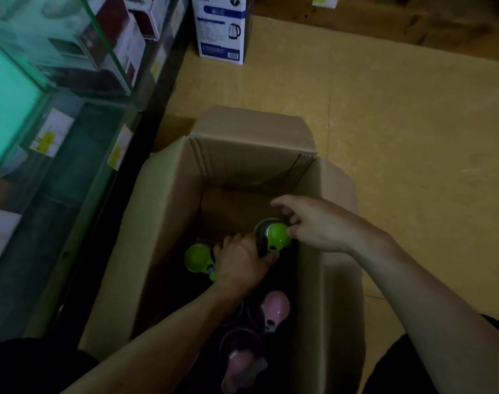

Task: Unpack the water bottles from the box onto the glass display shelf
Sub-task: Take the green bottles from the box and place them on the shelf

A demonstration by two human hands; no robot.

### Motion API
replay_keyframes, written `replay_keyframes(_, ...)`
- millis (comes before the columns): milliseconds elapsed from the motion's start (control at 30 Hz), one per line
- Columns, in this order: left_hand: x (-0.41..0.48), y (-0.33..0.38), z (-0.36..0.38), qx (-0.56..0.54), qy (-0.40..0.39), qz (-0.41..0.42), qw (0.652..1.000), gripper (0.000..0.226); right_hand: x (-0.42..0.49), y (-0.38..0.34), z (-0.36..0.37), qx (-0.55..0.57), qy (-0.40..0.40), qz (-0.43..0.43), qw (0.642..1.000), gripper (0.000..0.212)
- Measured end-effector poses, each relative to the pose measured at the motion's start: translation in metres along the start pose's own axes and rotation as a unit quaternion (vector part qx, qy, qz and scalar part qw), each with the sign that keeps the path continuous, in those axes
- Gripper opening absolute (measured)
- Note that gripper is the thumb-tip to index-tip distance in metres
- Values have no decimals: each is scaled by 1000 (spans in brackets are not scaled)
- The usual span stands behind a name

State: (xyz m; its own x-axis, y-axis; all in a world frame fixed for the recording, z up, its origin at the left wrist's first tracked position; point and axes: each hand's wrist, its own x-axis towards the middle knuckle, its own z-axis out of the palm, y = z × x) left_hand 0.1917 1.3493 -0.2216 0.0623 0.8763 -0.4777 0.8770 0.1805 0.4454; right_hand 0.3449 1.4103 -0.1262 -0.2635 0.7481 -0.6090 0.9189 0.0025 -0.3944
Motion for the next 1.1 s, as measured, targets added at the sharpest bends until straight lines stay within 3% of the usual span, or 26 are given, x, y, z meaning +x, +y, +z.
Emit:
replay_keyframes(167,3,6,3,-28,-11,0,1000,30,3,-1,-1,-24,-18,-15,999,67)
replay_keyframes(300,3,8,1,-90,-24,-17,995,28,5,-3,-3,-39,-29,-20,999,66)
replay_keyframes(467,-3,8,-8,-124,12,13,992,6,6,-5,-3,-48,-30,-19,998,65)
replay_keyframes(800,10,-6,-14,-266,15,18,964,7,3,-2,-2,-34,3,-30,999,58)
replay_keyframes(1100,11,-1,-34,-321,70,27,944,10,3,-3,-3,-18,15,-28,999,60)
